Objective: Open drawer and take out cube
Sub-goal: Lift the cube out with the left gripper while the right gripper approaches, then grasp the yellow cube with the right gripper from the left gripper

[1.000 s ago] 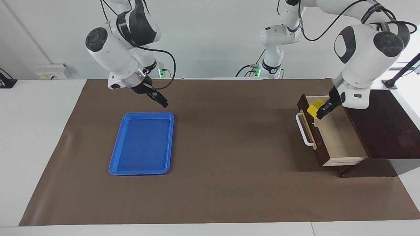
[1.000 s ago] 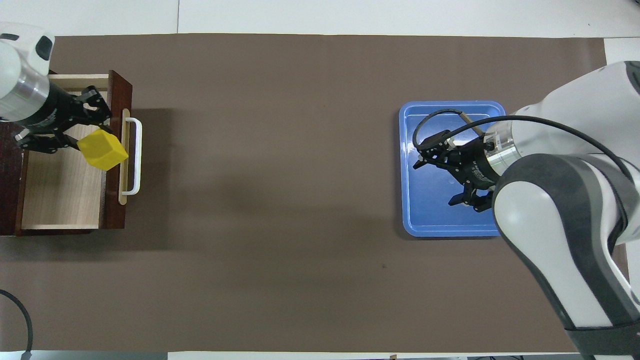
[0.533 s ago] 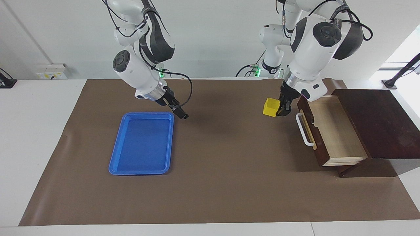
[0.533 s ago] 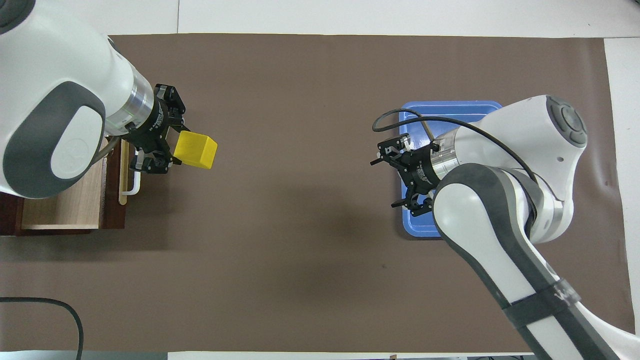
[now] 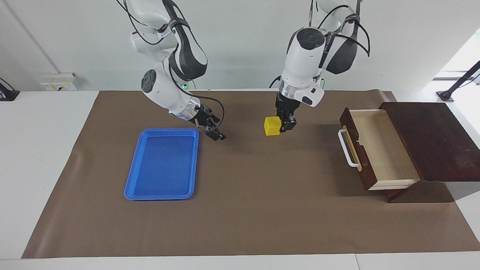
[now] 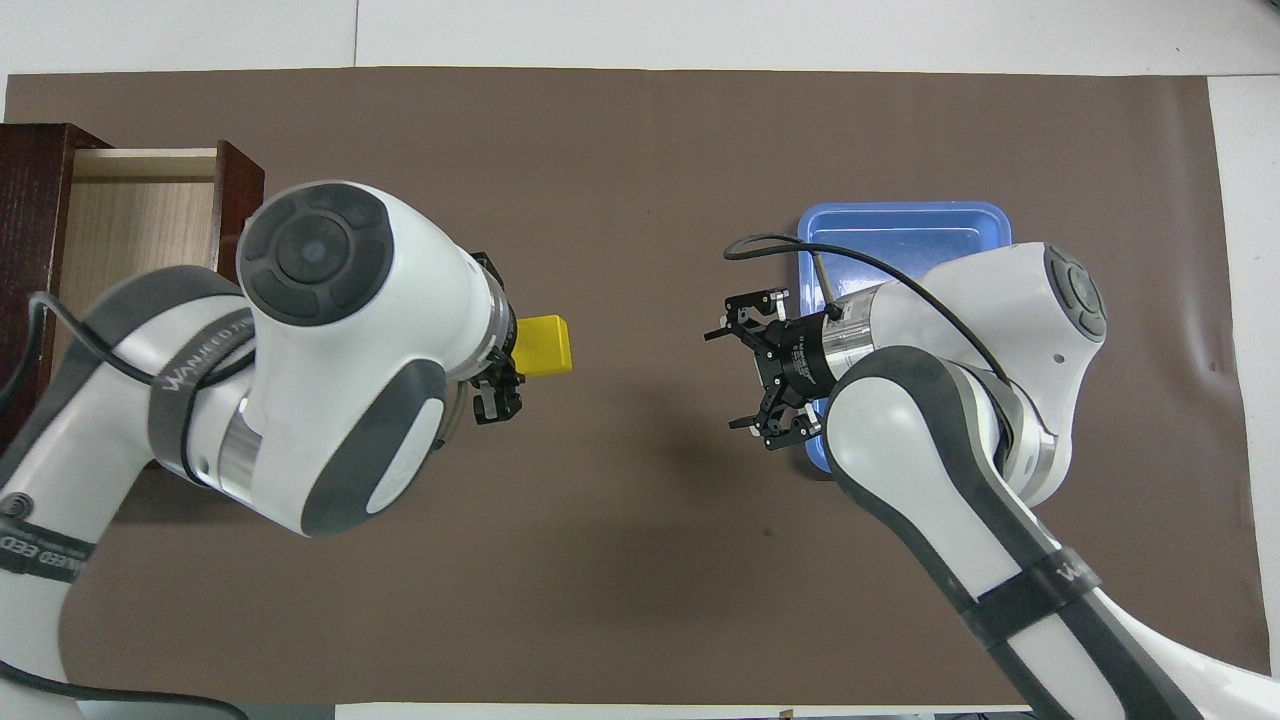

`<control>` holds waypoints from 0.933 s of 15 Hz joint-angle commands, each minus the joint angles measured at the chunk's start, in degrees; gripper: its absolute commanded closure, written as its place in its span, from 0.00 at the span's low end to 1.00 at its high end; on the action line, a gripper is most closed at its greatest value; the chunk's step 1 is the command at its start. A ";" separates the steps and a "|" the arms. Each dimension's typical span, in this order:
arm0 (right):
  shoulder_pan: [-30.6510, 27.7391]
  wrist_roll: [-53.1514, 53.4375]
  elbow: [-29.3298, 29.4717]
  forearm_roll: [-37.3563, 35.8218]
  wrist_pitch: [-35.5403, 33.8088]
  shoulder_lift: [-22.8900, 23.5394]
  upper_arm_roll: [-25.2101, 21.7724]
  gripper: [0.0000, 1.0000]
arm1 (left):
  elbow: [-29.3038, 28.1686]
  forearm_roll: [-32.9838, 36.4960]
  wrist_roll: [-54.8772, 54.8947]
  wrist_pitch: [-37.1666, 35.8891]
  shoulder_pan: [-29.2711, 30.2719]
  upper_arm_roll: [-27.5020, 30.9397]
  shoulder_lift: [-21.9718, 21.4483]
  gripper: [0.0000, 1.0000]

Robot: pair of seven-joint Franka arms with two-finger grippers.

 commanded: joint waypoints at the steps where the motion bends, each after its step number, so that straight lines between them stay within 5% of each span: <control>1: 2.21 1.08 -2.50 1.84 2.46 -0.55 -0.19 0.00 | -4.38 -0.60 -4.90 3.04 -3.07 1.05 -2.54 1.00; 14: 5.65 4.58 3.90 12.04 1.95 7.54 -0.19 0.00 | -3.86 0.54 -7.21 6.82 -6.50 1.05 0.18 1.00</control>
